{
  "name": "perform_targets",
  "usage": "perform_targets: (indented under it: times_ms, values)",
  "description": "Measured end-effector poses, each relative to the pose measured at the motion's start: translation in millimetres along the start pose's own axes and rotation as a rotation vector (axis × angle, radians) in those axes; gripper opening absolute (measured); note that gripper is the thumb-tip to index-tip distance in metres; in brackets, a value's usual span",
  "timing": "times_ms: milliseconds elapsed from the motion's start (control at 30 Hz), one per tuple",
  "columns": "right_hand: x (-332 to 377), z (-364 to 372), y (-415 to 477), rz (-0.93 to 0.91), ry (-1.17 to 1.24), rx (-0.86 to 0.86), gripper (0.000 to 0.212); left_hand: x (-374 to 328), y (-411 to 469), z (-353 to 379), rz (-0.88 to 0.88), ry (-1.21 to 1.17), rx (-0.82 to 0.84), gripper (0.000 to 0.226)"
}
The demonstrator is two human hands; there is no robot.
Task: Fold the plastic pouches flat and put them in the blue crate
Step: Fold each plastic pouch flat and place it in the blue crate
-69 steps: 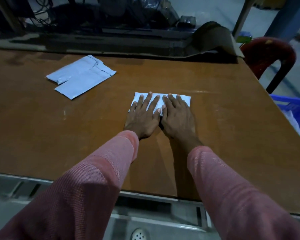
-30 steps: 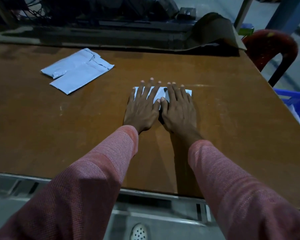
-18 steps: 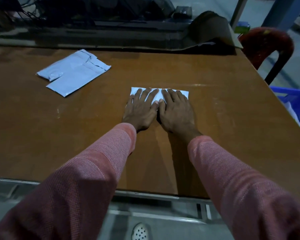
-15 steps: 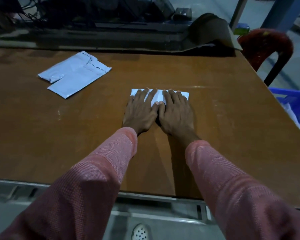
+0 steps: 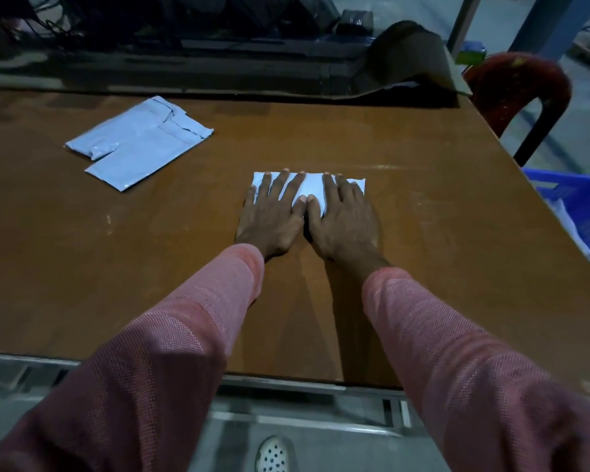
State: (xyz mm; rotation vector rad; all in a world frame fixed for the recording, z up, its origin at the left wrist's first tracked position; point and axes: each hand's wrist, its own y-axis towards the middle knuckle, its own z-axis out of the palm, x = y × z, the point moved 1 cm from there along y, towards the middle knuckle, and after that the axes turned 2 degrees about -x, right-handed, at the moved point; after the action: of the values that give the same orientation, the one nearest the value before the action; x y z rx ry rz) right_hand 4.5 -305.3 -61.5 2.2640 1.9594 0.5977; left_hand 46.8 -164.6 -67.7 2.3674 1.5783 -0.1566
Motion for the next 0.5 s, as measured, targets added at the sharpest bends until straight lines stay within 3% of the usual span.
perform_targets:
  times_ms: [167, 500]
  values:
    - [8.6, -3.1, -6.9, -0.042, -0.09, -0.122, 0.057, -2.1, -4.8, -2.5, 0.049, -0.004, -0.146, 0.062]
    - [9.6, -0.9, -3.0, -0.041, -0.042, 0.029, 0.053, -2.5, -0.3, -1.4, 0.023, 0.02, 0.044, 0.057]
